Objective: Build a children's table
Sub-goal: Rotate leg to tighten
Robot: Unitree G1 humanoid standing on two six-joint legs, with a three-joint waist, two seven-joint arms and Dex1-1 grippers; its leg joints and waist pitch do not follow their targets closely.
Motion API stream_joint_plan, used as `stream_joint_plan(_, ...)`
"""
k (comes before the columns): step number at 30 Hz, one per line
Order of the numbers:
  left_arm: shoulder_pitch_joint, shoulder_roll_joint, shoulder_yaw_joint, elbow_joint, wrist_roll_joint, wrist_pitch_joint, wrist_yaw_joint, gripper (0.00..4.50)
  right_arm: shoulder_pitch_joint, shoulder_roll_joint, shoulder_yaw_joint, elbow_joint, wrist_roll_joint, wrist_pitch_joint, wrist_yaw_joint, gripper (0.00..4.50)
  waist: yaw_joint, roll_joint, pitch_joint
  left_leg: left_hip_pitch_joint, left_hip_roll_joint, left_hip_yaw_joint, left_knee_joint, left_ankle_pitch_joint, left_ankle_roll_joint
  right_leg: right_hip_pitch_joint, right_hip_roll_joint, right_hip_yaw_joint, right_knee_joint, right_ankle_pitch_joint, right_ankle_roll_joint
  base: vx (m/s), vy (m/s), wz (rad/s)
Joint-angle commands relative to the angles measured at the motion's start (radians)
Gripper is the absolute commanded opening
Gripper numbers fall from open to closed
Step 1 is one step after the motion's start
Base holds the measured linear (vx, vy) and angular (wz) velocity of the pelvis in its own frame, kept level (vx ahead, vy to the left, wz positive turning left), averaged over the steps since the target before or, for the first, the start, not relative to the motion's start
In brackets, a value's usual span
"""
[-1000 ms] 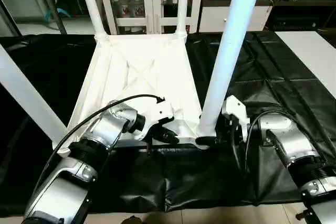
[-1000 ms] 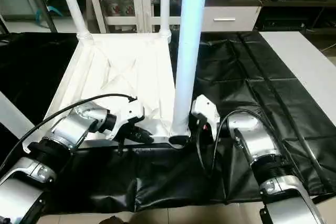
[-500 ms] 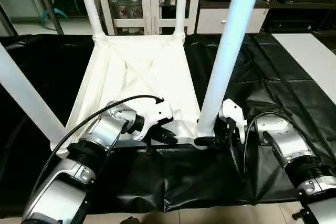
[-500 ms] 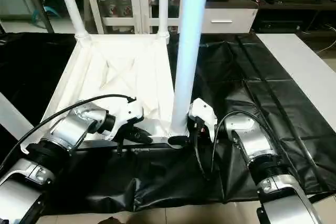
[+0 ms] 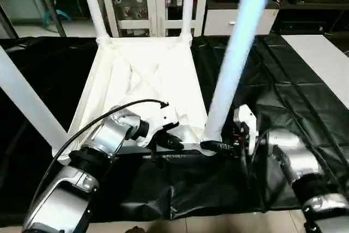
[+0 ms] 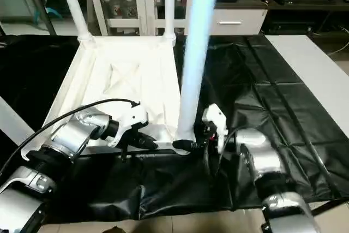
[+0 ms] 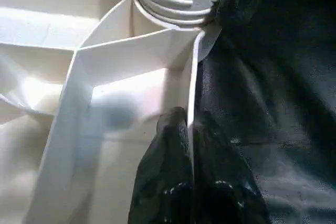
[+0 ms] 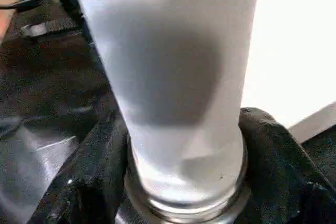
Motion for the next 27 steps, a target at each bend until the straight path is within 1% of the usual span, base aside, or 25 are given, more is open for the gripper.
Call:
stream_joint_plan(1, 0.023, -0.067, -0.043, 0.066, 0.018, 0.028, 0.059, 0.0, -0.007, 0.084, -0.007, 0.026, 0.001, -0.006, -0.141, 2.72, -0.006, 0.0, -0.039, 0.011, 0.033, -0.021, -0.089, -0.356, 0.015, 0.04, -0.056, 0.03, -0.085, -0.407, -0.21, 0.0, 0.0, 0.0)
stream_joint_plan(2, 0.0, -0.1, -0.016, 0.106, 0.016, 0.019, 0.133, 0.0, -0.014, 0.137, -0.019, 0.042, -0.01, -0.017, -0.249, 2.72, -0.016, 0.001, -0.032, 0.021, 0.03, -0.026, -0.091, -0.419, -0.007, 0.034, -0.061, 0.029, -0.1, -0.541, -0.167, 0.0, 0.0, 0.0)
stream_joint_plan(3, -0.009, -0.111, -0.007, 0.121, 0.017, 0.016, 0.159, 0.0, -0.018, 0.151, -0.022, 0.051, -0.014, -0.021, -0.279, 2.72, -0.024, 0.001, -0.033, 0.031, 0.029, -0.035, -0.094, -0.461, -0.024, 0.03, -0.065, 0.026, -0.111, -0.626, -0.133, 0.0, 0.0, 0.0)
stream_joint_plan(4, -0.04, -0.144, 0.019, 0.178, 0.023, 0.001, 0.26, 0.0, -0.039, 0.197, -0.037, 0.097, -0.034, -0.043, -0.41, 2.72, -0.035, 0.004, -0.032, 0.034, 0.026, -0.041, -0.094, -0.49, -0.031, 0.027, -0.062, 0.019, -0.118, -0.672, -0.105, -0.06, 0.0, -0.06)
stream_joint_plan(5, -0.053, -0.156, 0.028, 0.2, 0.026, -0.006, 0.298, 0.0, -0.051, 0.215, -0.045, 0.121, -0.044, -0.053, -0.471, 2.72, -0.043, 0.0, -0.032, 0.031, 0.023, -0.042, -0.094, -0.496, -0.032, 0.027, -0.06, 0.015, -0.122, -0.687, -0.091, -0.06, 0.0, -0.06)
stream_joint_plan(8, -0.084, -0.187, 0.043, 0.244, 0.031, -0.014, 0.371, 0.0, -0.096, 0.264, -0.073, 0.196, -0.068, -0.078, -0.658, 2.72, -0.068, 0.014, -0.035, 0.025, 0.021, -0.06, -0.102, -0.533, -0.028, 0.038, -0.06, -0.007, -0.134, -0.683, -0.068, -0.073, 0.026, -0.13)
stream_joint_plan(9, -0.09, -0.194, 0.047, 0.251, 0.031, -0.013, 0.386, 0.0, -0.106, 0.273, -0.08, 0.21, -0.07, -0.082, -0.697, 2.72, -0.071, 0.015, -0.034, 0.024, 0.023, -0.063, -0.104, -0.548, -0.025, 0.042, -0.06, -0.013, -0.137, -0.669, -0.068, -0.059, 0.037, -0.17)
stream_joint_plan(10, -0.105, -0.21, 0.057, 0.27, 0.032, -0.01, 0.431, 0.0, -0.133, 0.29, -0.095, 0.249, -0.072, -0.082, -0.789, 2.72, -0.078, 0.021, -0.031, 0.022, 0.025, -0.066, -0.109, -0.581, -0.018, 0.049, -0.057, -0.028, -0.144, -0.641, -0.067, 0.0, 0.0, 0.0)
stream_joint_plan(11, -0.108, -0.214, 0.061, 0.276, 0.033, -0.012, 0.443, 0.0, -0.139, 0.294, -0.099, 0.258, -0.075, -0.083, -0.811, 2.72, -0.086, 0.03, -0.03, 0.03, 0.028, -0.068, -0.114, -0.628, -0.02, 0.049, -0.054, -0.042, -0.15, -0.61, -0.066, 0.0, 0.0, 0.0)
stream_joint_plan(12, -0.127, -0.234, 0.078, 0.311, 0.041, -0.021, 0.506, 0.0, -0.172, 0.318, -0.123, 0.307, -0.085, -0.087, -0.924, 2.72, -0.088, 0.033, -0.028, 0.038, 0.029, -0.069, -0.115, -0.657, -0.022, 0.046, -0.05, -0.05, -0.152, -0.594, -0.068, 0.0, 0.0, 0.0)
stream_joint_plan(13, -0.135, -0.241, 0.085, 0.326, 0.047, -0.027, 0.538, 0.0, -0.187, 0.329, -0.13, 0.323, -0.09, -0.092, -0.966, 2.72, -0.1, 0.032, -0.024, 0.041, 0.034, -0.073, -0.122, -0.71, -0.024, 0.051, -0.046, -0.065, -0.15, -0.561, -0.069, 0.0, 0.0, 0.0)
stream_joint_plan(14, -0.141, -0.245, 0.089, 0.34, 0.05, -0.035, 0.557, 0.0, -0.194, 0.336, -0.135, 0.332, -0.096, -0.097, -0.985, 2.72, -0.1, 0.038, -0.023, 0.033, 0.042, -0.075, -0.134, -0.754, -0.024, 0.066, -0.042, -0.066, -0.133, -0.527, -0.065, 0.0, 0.0, 0.0)
stream_joint_plan(15, -0.148, -0.249, 0.095, 0.354, 0.053, -0.046, 0.582, 0.0, -0.202, 0.345, -0.135, 0.337, -0.105, -0.107, -1.008, 2.72, -0.1, 0.027, -0.021, 0.03, 0.046, -0.071, -0.139, -0.765, -0.018, 0.065, -0.041, -0.061, -0.129, -0.518, -0.064, 0.0, 0.0, 0.0)
stream_joint_plan(16, -0.156, -0.253, 0.103, 0.373, 0.054, -0.064, 0.615, 0.0, -0.21, 0.357, -0.132, 0.34, -0.116, -0.129, -1.017, 2.72, -0.094, 0.03, -0.017, 0.053, 0.036, -0.058, -0.135, -0.786, -0.024, 0.042, -0.045, -0.054, -0.137, -0.553, -0.077, 0.0, 0.0, 0.0)
stream_joint_plan(17, -0.157, -0.254, 0.106, 0.377, 0.054, -0.068, 0.623, 0.0, -0.211, 0.359, -0.131, 0.34, -0.118, -0.135, -1.015, 2.72, -0.096, 0.015, -0.018, 0.062, 0.026, -0.055, -0.12, -0.758, -0.018, 0.032, -0.051, -0.058, -0.155, -0.601, -0.067, 0.0, 0.0, 0.0)
stream_joint_plan(18, -0.16, -0.257, 0.111, 0.386, 0.054, -0.077, 0.64, 0.0, -0.215, 0.365, -0.129, 0.342, -0.122, -0.15, -1.01, 2.72, -0.096, 0.012, -0.017, 0.079, 0.008, -0.05, -0.09, -0.679, -0.002, 0.02, -0.064, -0.078, -0.195, -0.704, -0.033, 0.0, 0.0, 0.0)
stream_joint_plan(19, -0.163, -0.259, 0.118, 0.4, 0.05, -0.086, 0.651, 0.0, -0.219, 0.379, -0.129, 0.349, -0.118, -0.176, -0.978, 2.72, -0.097, 0.011, -0.016, 0.077, 0.003, -0.046, -0.076, -0.621, 0.018, 0.029, -0.063, -0.109, -0.217, -0.74, 0.011, 0.0, 0.0, 0.0)
stream_joint_plan(20, -0.163, -0.259, 0.12, 0.404, 0.049, -0.088, 0.651, 0.0, -0.22, 0.381, -0.127, 0.351, -0.118, -0.186, -0.972, 2.72, -0.096, 0.022, -0.015, 0.074, 0.015, -0.048, -0.085, -0.63, 0.023, 0.043, -0.061, -0.121, -0.213, -0.717, 0.022, 0.0, 0.0, 0.0)
stream_joint_plan(21, -0.163, -0.259, 0.12, 0.406, 0.049, -0.089, 0.652, 0.0, -0.221, 0.382, -0.126, 0.353, -0.118, -0.191, -0.97, 2.72, -0.094, 0.036, -0.017, 0.053, 0.037, -0.057, -0.11, -0.671, 0.019, 0.07, -0.061, -0.115, -0.176, -0.649, 0.018, 0.0, 0.0, 0.0)
stream_joint_plan(22, -0.158, -0.255, 0.119, 0.408, 0.048, -0.089, 0.636, 0.0, -0.219, 0.387, -0.134, 0.343, -0.095, -0.222, -0.912, 2.72, -0.068, 0.054, -0.016, -0.016, 0.096, -0.07, -0.198, -0.813, -0.003, 0.128, -0.042, -0.05, -0.002, -0.368, -0.041, 0.0, 0.0, 0.0)
stream_joint_plan(23, -0.157, -0.254, 0.118, 0.407, 0.048, -0.089, 0.632, 0.0, -0.219, 0.388, -0.136, 0.34, -0.09, -0.226, -0.899, 2.72, -0.046, 0.019, -0.013, 0.024, 0.083, -0.036, -0.213, -0.857, -0.009, 0.069, -0.026, -0.017, 0.013, -0.246, -0.082, 0.0, 0.0, 0.0)
stream_joint_plan(24, -0.156, -0.251, 0.119, 0.407, 0.048, -0.09, 0.628, 0.0, -0.219, 0.386, -0.138, 0.337, -0.088, -0.235, -0.894, 2.72, -0.048, -0.008, -0.02, 0.078, 0.038, -0.023, -0.152, -0.776, -0.027, 0.015, -0.05, 0.002, -0.068, -0.391, -0.095, 0.072, -0.085, 0.23)
stream_joint_plan(25, -0.153, -0.242, 0.115, 0.407, 0.052, -0.096, 0.616, 0.0, -0.216, 0.373, -0.137, 0.326, -0.093, -0.26, -0.892, 3.28, -0.039, -0.032, -0.022, 0.085, -0.012, -0.024, -0.056, -0.533, -0.005, -0.012, -0.103, 0.005, -0.147, -0.762, -0.065, 0.127, -0.077, -0.05)
stream_joint_plan(26, -0.153, -0.239, 0.113, 0.407, 0.053, -0.096, 0.613, 0.0, -0.215, 0.369, -0.137, 0.322, -0.095, -0.265, -0.892, 3.42, -0.017, -0.029, -0.034, 0.011, 0.01, -0.044, -0.082, -0.269, 0.042, 0.061, -0.134, 0.038, -0.133, -0.76, -0.06, 0.127, -0.077, -0.05)
stream_joint_plan(27, -0.153, -0.236, 0.112, 0.412, 0.055, -0.101, 0.608, 0.0, -0.214, 0.364, -0.137, 0.319, -0.099, -0.275, -0.892, 3.42, -0.014, -0.026, -0.036, -0.016, 0.018, -0.049, -0.097, -0.189, 0.045, 0.074, -0.12, 0.032, -0.116, -0.684, -0.062, 0.095, -0.031, -0.23)
